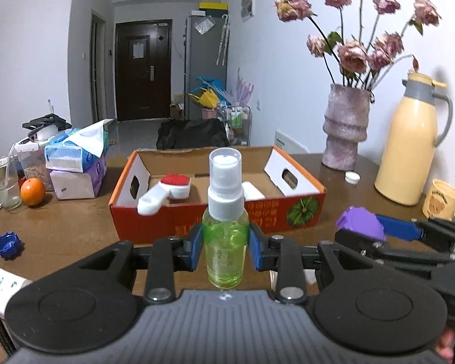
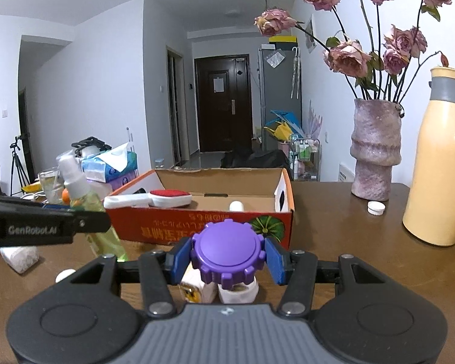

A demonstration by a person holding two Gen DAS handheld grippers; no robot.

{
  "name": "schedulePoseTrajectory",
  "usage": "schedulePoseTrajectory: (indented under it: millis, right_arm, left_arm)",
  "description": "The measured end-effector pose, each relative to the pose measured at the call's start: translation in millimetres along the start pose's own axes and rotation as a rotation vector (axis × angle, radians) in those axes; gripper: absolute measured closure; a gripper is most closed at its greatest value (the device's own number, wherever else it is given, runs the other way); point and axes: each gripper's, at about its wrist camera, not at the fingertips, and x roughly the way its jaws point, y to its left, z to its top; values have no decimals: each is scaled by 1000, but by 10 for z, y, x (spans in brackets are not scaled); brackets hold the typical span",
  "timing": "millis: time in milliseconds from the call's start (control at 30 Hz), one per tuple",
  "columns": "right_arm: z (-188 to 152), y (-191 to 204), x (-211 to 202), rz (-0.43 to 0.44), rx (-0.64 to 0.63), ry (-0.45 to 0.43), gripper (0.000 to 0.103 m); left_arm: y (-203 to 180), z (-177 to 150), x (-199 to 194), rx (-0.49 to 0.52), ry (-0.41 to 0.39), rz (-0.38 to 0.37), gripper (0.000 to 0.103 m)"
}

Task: Organize rigid objects
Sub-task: 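Carry the green spray bottle toward the box with the left tool while the right tool carries the purple cap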

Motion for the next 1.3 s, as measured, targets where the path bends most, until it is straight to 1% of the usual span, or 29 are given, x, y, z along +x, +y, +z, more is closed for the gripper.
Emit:
schedulePoseTrajectory:
  millis: [367, 667, 867, 1300]
  right_arm:
    - [224, 11, 272, -4, 38, -46, 51]
    - [348, -26, 580, 4, 62, -53, 51]
    - [383, -80, 789, 1, 64, -45, 51]
    - [533, -201, 1268, -3, 67, -42, 51]
  left_arm:
    - [44, 218, 258, -48, -28, 35, 71]
    - [98, 388, 540, -86, -40, 62, 71]
    - [88, 508, 733, -88, -59, 77, 71]
    - [103, 672, 1159, -86, -65, 97, 71]
